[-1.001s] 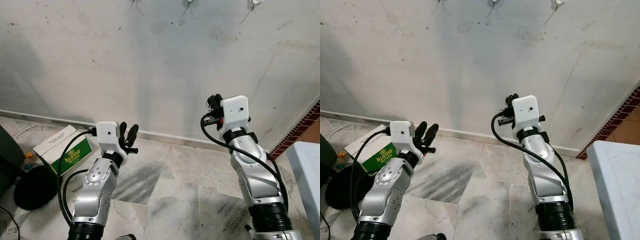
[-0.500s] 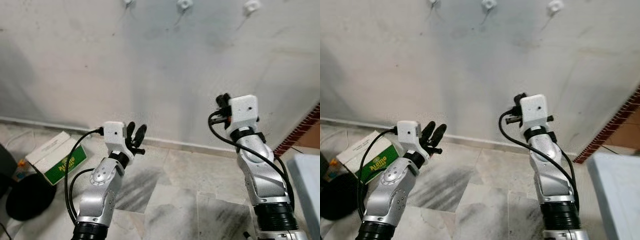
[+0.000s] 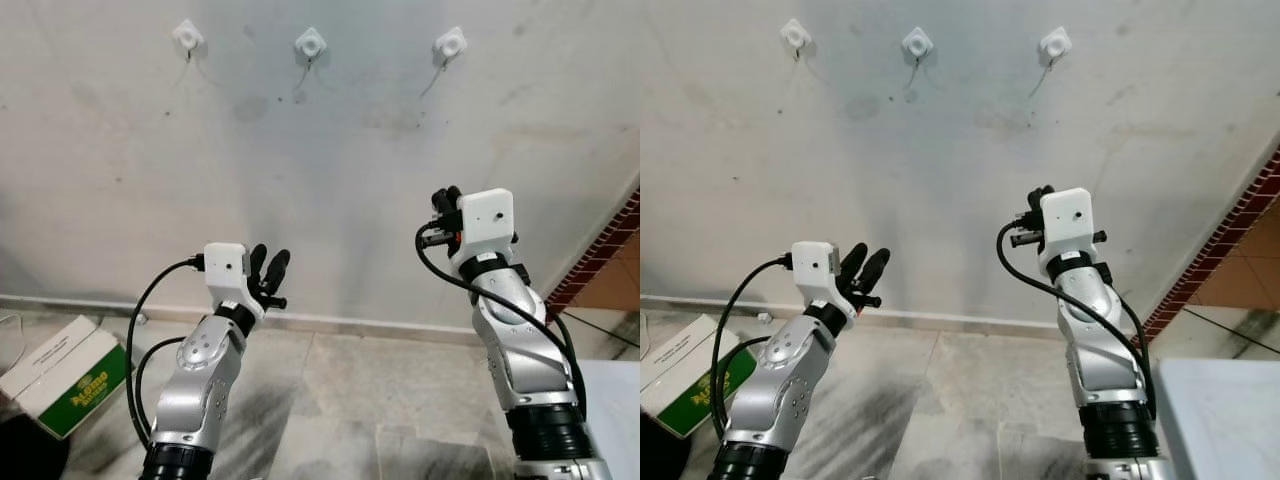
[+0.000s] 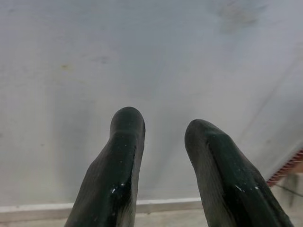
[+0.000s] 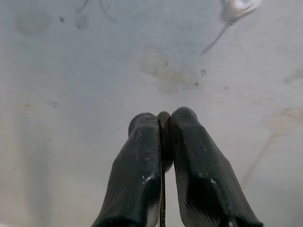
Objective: Hang keys on a hook
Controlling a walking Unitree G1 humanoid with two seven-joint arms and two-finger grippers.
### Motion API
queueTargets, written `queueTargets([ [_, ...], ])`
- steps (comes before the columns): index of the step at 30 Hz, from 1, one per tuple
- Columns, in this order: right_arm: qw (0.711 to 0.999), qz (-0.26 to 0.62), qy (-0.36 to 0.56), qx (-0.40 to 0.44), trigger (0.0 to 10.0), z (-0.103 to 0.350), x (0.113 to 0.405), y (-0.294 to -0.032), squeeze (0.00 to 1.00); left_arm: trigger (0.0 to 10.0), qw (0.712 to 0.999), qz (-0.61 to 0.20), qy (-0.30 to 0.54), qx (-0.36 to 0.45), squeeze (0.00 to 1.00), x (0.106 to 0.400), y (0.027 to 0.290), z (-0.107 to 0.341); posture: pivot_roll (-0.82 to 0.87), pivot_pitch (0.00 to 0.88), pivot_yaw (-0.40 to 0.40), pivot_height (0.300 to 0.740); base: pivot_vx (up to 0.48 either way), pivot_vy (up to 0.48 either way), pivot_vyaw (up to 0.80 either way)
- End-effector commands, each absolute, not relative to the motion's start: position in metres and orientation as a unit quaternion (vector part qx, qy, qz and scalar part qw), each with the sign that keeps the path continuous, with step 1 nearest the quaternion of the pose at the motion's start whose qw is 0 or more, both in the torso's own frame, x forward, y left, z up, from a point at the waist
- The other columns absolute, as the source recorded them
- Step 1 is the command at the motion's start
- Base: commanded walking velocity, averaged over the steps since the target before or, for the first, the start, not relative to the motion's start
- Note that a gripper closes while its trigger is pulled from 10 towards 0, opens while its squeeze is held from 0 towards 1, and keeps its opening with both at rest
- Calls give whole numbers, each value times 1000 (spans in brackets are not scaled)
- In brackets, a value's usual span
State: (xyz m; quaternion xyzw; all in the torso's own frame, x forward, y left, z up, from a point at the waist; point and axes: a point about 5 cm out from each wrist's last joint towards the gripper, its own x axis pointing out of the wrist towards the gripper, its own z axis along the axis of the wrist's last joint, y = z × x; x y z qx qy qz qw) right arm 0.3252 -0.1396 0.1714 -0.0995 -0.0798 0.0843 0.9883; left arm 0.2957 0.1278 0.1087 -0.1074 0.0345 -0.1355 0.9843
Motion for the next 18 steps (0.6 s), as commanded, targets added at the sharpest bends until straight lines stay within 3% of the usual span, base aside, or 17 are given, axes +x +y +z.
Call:
queueTargets([
  [1,989,75,-81,-102,10000,174,326,-148,0,10000,983,-145,34,-110,0,296,122,111,-103,90,-5,740,428,0,0],
  [9,989,76,-80,-103,10000,173,325,-147,0,10000,983,-143,38,-110,0,296,123,109,-102,92,-6,740,362,0,0],
  [18,988,79,-81,-104,10000,174,326,-146,0,10000,984,-139,39,-106,0,296,122,109,-99,84,-9,740,0,0,0],
])
